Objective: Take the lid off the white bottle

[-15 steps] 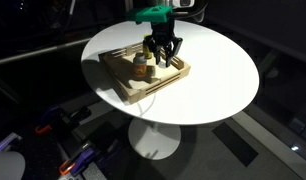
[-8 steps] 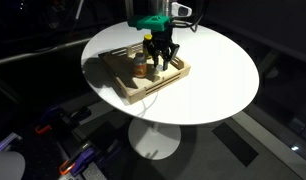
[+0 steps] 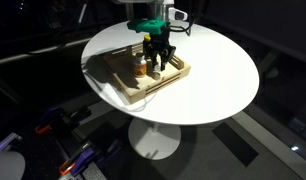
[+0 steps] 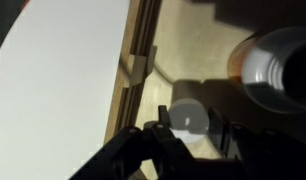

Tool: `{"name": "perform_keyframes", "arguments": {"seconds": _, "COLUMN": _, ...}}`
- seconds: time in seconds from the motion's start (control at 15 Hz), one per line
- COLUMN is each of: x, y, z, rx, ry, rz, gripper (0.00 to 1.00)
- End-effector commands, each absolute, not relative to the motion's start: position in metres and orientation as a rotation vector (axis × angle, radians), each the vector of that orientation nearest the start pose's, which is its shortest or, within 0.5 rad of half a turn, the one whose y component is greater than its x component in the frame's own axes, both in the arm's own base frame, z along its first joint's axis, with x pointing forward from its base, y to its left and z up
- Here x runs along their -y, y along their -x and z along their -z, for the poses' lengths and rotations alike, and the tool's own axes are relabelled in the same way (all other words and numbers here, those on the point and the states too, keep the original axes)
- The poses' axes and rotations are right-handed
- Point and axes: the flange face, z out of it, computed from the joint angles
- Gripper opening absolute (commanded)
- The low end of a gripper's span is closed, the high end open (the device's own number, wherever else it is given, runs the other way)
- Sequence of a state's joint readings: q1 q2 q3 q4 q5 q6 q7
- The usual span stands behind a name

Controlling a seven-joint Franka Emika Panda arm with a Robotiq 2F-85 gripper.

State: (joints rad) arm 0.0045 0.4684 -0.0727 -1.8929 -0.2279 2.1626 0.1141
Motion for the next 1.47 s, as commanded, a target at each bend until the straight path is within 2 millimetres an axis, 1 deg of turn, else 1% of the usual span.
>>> {"name": "perform_keyframes", "arguments": {"seconds": 0.0, "x": 0.043, "y": -0.617, "z": -0.247, "rx": -0.078, "ry": 3.319, "rz": -0.313, "gripper": 0.70}}
{"name": "perform_keyframes", "arguments": {"seconds": 0.07, "x": 0.043, "y": -0.617, "z": -0.252, "rx": -0.081, "ry": 3.320, "rz": -0.314, "gripper": 0.76}}
{"name": "perform_keyframes", "arguments": {"seconds": 0.13, "x": 0.042, "y": -0.616, "z": -0.259, "rx": -0.078, "ry": 3.318, "rz": -0.311, "gripper": 0.84}}
{"name": "perform_keyframes", "arguments": {"seconds": 0.27, "x": 0.043, "y": -0.613, "z": -0.279, "rx": -0.067, "ry": 3.313, "rz": -0.299, "gripper": 0.99}}
{"name": "perform_keyframes", "arguments": {"seconds": 0.53, "x": 0.046, "y": -0.603, "z": -0.322, "rx": -0.058, "ry": 3.306, "rz": -0.336, "gripper": 1.00}}
{"name": "perform_keyframes", "arguments": {"seconds": 0.8, "x": 0.045, "y": -0.585, "z": -0.361, "rx": 0.012, "ry": 3.217, "rz": -0.368, "gripper": 1.00}}
{"name": "perform_keyframes", "arguments": {"seconds": 1.07, "x": 0.043, "y": -0.565, "z": -0.397, "rx": 0.024, "ry": 3.169, "rz": -0.416, "gripper": 1.00}}
{"name": "perform_keyframes", "arguments": {"seconds": 1.27, "x": 0.037, "y": -0.552, "z": -0.419, "rx": 0.019, "ry": 3.162, "rz": -0.427, "gripper": 1.00}}
{"name": "perform_keyframes", "arguments": {"seconds": 1.4, "x": 0.033, "y": -0.546, "z": -0.429, "rx": 0.027, "ry": 3.174, "rz": -0.423, "gripper": 1.00}}
